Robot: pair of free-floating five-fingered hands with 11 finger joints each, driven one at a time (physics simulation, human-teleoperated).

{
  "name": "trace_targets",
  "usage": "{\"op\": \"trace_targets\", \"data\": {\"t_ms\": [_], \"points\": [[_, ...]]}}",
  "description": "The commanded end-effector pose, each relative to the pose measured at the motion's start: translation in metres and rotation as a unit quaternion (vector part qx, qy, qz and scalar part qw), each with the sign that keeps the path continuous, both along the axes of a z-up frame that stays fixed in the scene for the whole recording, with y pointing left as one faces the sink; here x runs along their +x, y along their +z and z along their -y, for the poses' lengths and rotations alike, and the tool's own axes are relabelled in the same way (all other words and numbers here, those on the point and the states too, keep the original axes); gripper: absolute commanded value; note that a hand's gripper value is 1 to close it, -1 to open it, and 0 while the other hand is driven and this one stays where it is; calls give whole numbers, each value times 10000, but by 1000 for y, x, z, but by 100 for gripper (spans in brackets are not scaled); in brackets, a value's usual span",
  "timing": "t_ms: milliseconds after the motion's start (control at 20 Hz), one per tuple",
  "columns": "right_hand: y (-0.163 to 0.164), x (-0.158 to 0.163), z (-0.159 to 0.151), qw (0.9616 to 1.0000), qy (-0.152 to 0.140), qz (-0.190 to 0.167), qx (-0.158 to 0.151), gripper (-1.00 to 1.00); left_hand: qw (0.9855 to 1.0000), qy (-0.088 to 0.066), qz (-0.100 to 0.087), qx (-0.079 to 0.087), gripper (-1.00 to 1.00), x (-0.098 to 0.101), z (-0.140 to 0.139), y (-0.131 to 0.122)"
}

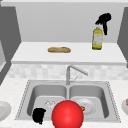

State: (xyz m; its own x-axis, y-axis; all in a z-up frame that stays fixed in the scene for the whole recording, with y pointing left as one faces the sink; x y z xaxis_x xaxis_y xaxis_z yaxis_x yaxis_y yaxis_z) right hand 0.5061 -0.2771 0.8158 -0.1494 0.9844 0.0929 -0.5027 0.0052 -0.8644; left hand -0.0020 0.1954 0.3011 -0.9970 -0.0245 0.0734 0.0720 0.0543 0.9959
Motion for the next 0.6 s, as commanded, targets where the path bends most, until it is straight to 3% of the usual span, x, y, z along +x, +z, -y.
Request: {"op": "trace_targets", "data": {"t_ms": [0,300,550], "points": [[14,-16,2,9999,116,32,-100,-100,10000,0,0,0,0,0,0,0],[44,-44,3,9992,214,204,-251,-100,10000,0,0,0,0,0,0,0],[38,-32,9,9983,441,337,-177,-100,10000,0,0,0,0,0,0,0]]}}
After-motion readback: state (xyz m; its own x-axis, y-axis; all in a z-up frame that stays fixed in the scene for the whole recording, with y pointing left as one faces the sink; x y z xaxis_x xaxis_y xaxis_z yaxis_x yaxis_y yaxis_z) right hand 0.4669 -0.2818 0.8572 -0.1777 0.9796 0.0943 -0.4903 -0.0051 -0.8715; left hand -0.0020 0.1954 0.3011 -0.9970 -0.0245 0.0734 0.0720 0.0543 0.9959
